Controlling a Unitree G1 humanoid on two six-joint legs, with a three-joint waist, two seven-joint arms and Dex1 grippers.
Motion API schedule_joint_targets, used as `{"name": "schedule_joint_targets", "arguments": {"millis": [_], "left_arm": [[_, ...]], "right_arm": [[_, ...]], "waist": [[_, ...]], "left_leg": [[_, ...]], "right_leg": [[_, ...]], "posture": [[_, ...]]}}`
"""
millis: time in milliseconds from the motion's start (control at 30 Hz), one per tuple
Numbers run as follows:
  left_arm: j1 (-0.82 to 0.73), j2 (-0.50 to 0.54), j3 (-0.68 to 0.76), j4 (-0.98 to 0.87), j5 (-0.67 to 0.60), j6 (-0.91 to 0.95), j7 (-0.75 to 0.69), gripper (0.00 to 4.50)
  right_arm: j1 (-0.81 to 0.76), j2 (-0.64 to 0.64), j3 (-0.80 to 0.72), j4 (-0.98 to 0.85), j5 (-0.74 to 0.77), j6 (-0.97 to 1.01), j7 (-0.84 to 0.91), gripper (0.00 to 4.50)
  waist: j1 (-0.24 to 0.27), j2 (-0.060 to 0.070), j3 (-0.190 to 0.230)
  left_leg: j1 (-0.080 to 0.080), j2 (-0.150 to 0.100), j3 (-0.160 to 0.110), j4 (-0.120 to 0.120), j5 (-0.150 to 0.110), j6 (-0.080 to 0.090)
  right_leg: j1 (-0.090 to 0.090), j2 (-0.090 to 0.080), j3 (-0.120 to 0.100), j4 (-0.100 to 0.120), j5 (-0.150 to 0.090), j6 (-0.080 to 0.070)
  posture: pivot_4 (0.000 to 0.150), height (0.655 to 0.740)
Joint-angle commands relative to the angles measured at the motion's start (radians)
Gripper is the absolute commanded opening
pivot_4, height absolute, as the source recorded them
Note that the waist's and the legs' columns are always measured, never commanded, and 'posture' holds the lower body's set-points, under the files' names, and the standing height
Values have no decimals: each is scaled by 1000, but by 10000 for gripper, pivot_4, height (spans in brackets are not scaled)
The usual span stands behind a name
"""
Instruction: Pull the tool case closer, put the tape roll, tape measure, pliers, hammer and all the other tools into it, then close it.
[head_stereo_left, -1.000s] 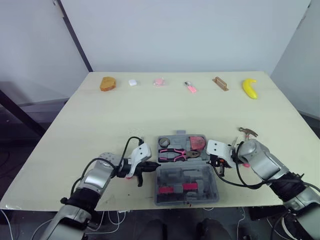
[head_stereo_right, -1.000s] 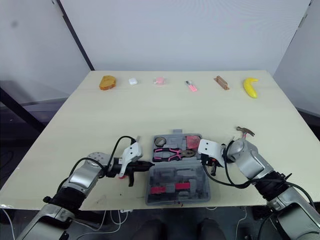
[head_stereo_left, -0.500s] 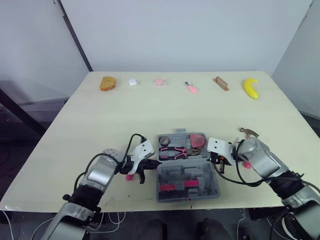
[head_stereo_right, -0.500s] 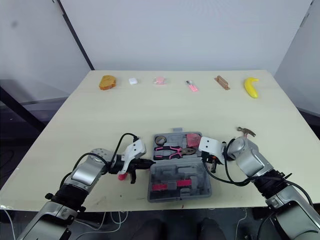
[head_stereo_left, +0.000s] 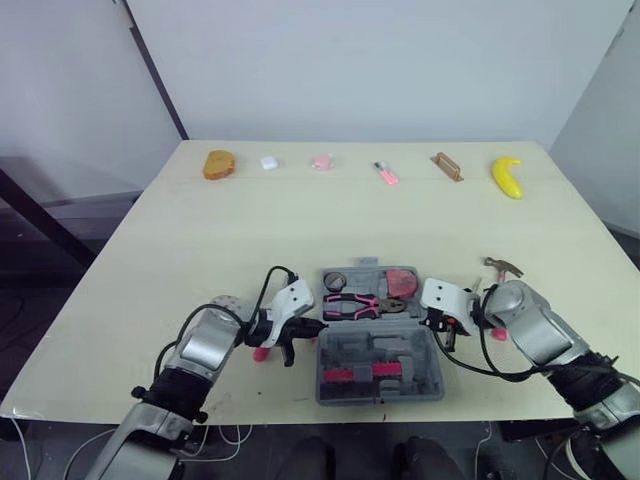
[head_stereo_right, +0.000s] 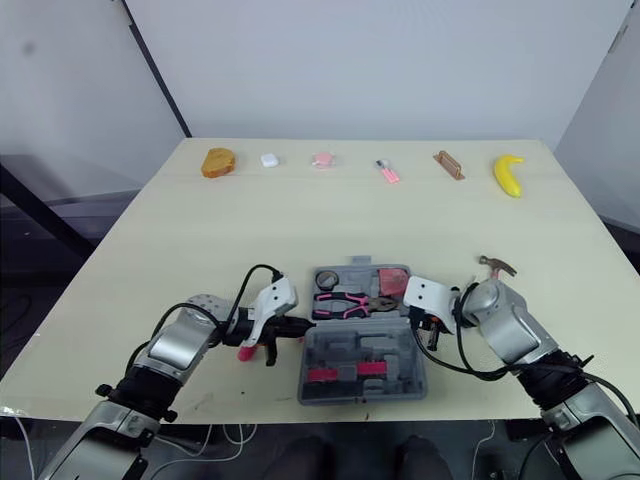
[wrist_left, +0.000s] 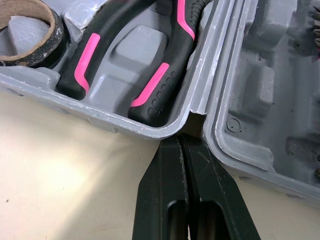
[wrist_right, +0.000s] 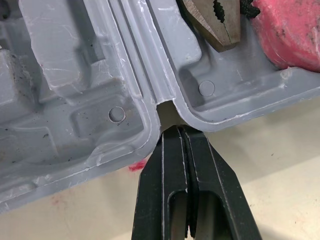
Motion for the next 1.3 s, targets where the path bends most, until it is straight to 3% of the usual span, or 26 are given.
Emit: {"name": "schedule_joint_targets", "arguments": {"millis": [33, 1300], "left_arm": [[-28, -40, -27, -33, -21, -39, -18, 980], [-40, -72, 4, 153, 46, -215, 44, 980]], "right_arm": [[12, -5, -7, -46, 20, 7, 15, 0], [24, -2, -23, -39, 20, 0, -1, 0]], "waist": [[1, 0, 0], [12, 0, 0]], "left_leg": [[0, 0, 0, 0, 0, 0], [1, 0, -1, 0, 0, 0]], "right_leg": [[0, 0, 0, 0, 0, 0], [0, 0, -1, 1, 0, 0]], "posture": [[1500, 7400], [1500, 7400]]}}
